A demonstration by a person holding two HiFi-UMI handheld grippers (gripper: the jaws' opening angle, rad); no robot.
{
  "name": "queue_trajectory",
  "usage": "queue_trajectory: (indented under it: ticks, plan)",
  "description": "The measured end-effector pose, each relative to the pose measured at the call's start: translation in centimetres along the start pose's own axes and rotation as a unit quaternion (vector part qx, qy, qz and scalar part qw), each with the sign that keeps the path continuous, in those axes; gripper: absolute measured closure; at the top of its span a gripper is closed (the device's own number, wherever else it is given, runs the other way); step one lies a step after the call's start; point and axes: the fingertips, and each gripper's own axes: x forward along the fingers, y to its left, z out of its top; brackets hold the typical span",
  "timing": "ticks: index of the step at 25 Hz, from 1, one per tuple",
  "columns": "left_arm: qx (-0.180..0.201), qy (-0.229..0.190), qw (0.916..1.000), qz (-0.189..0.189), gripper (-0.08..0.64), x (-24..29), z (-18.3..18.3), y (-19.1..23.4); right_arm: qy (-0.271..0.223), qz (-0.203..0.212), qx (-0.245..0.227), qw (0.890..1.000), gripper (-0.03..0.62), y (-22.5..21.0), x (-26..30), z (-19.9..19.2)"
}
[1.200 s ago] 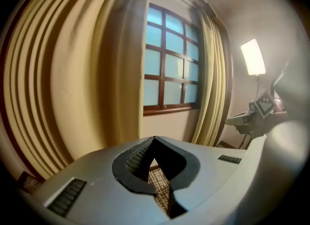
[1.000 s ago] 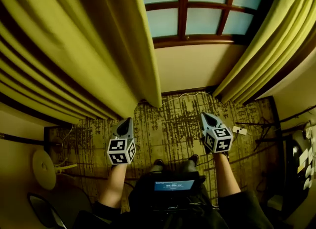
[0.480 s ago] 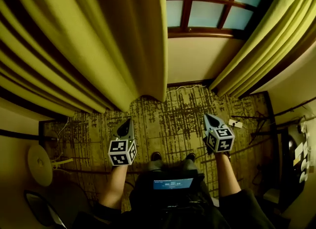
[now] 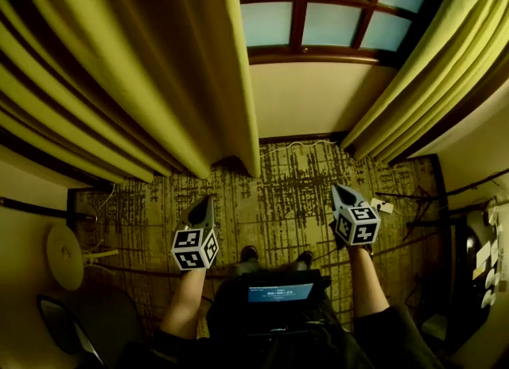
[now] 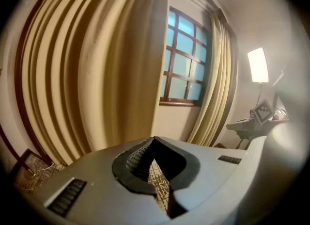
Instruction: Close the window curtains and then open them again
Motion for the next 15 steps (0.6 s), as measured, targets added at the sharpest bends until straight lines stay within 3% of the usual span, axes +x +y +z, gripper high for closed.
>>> queue_trajectory:
  ticks: [15]
  plan:
    - [0.011, -0.003, 0.9995, -0.031, 0.566, 1.7, 0.9, -3.6, -0.005, -0.016, 0.017, 1.0, 0.581, -2.9, -1.6, -1.0]
